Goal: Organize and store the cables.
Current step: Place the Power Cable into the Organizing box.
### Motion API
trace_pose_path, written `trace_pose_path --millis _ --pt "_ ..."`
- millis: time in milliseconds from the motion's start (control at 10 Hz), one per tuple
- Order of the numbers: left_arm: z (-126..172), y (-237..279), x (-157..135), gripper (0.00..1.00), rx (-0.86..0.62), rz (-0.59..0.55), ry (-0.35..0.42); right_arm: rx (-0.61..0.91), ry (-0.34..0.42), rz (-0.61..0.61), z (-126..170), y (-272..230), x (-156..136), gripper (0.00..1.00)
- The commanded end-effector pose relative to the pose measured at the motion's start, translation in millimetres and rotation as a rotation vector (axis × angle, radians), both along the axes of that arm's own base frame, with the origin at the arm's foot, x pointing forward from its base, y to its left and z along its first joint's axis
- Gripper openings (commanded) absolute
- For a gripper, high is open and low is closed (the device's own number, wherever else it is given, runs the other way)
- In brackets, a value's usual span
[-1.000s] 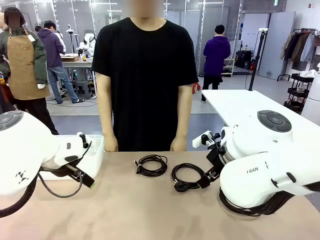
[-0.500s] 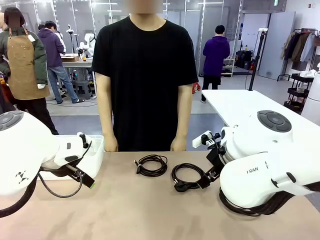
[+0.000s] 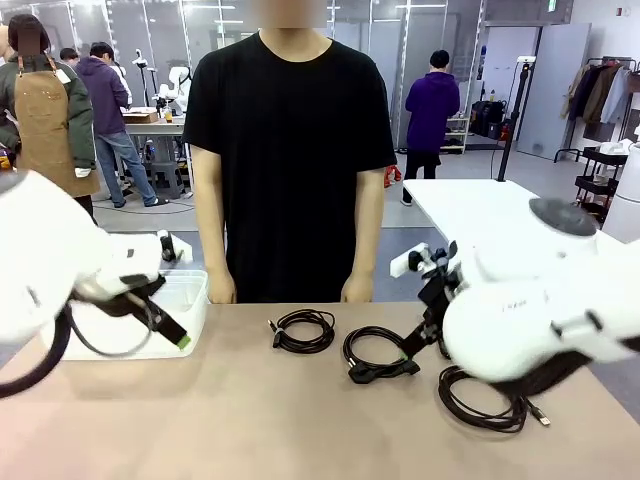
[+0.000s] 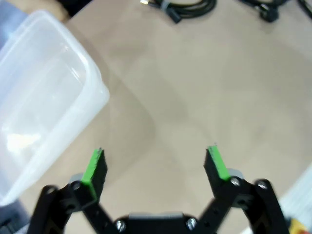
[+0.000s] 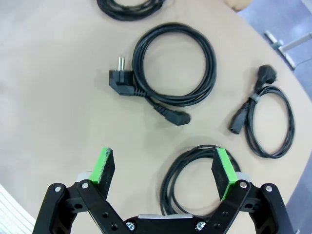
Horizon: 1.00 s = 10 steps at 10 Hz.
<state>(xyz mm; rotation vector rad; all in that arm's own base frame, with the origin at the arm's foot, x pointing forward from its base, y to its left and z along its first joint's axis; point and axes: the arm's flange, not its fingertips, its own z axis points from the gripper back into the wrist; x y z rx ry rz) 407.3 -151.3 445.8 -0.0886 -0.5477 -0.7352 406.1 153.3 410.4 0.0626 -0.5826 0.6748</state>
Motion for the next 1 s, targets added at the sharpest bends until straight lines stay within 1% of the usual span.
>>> trace_pose_path --millis 0,100,200,300,400,500,600,700,800,900 --pt "52 31 1 1.0 -0.03 -0.13 0.106 0.019 0.024 0.081 44 -31 9 1.0" --pt "69 45 -6 1.0 -0.039 -0.191 0.147 0.06 0.036 0.147 63 -47 5 1.0" --pt "83 68 -13 1.0 -0.038 -0.295 0.172 0.105 0.045 0.201 80 -73 -2 1.0" --pt "97 99 -21 1.0 -0.038 -0.347 0.165 0.165 0.045 0.271 94 -102 -14 1.0" --pt "109 139 -33 1.0 -0.06 -0.395 0.113 0.171 0.064 0.291 107 -139 -32 1.0" --pt "114 174 -41 1.0 -0.056 -0.421 -0.016 0.179 0.081 0.193 118 -175 -47 1.0" --pt "112 209 -51 1.0 -0.078 -0.431 -0.091 0.194 0.069 0.162 125 -207 -68 1.0" --pt "107 243 -61 1.0 -0.107 -0.392 -0.103 0.221 0.025 0.135 130 -238 -95 1.0" --pt "103 267 -67 1.0 -0.144 -0.359 -0.119 0.216 0.017 0.12 127 -261 -114 1.0" --pt "101 283 -71 1.0 -0.176 -0.334 -0.141 0.219 0.026 0.086 121 -279 -125 1.0"
